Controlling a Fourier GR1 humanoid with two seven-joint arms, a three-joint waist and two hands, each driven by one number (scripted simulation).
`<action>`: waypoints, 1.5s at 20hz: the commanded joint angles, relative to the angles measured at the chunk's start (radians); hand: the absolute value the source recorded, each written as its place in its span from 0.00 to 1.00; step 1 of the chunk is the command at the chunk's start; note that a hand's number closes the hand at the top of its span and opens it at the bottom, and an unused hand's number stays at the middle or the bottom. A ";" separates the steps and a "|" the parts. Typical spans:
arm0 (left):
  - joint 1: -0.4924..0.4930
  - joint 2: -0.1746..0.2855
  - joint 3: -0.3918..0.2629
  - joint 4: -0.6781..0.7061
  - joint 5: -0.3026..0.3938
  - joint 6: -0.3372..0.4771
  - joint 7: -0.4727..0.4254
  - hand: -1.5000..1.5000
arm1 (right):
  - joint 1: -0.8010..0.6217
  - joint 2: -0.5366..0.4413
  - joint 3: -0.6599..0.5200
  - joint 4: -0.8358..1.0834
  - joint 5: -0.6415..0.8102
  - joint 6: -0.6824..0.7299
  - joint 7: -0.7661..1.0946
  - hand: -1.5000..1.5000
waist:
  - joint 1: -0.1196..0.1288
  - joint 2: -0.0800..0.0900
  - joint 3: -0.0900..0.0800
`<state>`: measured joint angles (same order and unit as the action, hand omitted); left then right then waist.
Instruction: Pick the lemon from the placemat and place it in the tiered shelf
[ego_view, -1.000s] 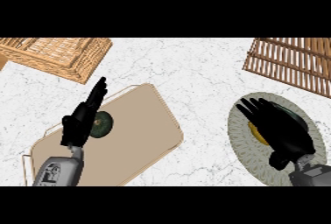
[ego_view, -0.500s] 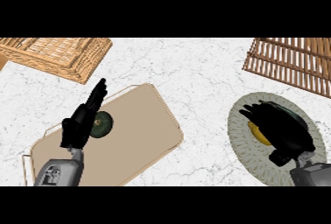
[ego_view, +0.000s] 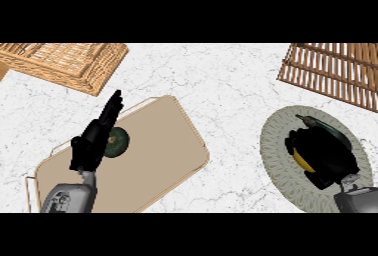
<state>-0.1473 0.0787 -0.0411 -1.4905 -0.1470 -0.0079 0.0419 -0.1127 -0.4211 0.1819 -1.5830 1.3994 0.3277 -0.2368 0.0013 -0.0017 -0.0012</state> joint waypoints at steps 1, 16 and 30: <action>-0.014 0.037 0.045 -0.046 0.045 -0.051 0.057 0.50 | -0.020 0.035 -0.010 0.026 0.004 0.000 -0.022 1.00 | 0.000 0.001 0.001; -0.043 0.014 0.022 0.024 0.024 -0.040 0.004 0.50 | -0.202 0.419 -0.218 -0.051 -0.476 -0.265 0.855 1.00 | 0.029 0.001 0.005; -0.006 0.008 0.028 0.000 0.011 -0.017 -0.001 0.50 | -0.596 0.419 -0.017 -0.250 -0.144 -0.277 1.469 1.00 | -0.003 -0.005 0.000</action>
<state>-0.1701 0.0763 -0.0258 -1.4631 -0.1487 -0.0163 0.0365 -0.6371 -0.0031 0.1698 -1.7536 1.1653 -0.0494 1.0689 0.0084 -0.0044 -0.0013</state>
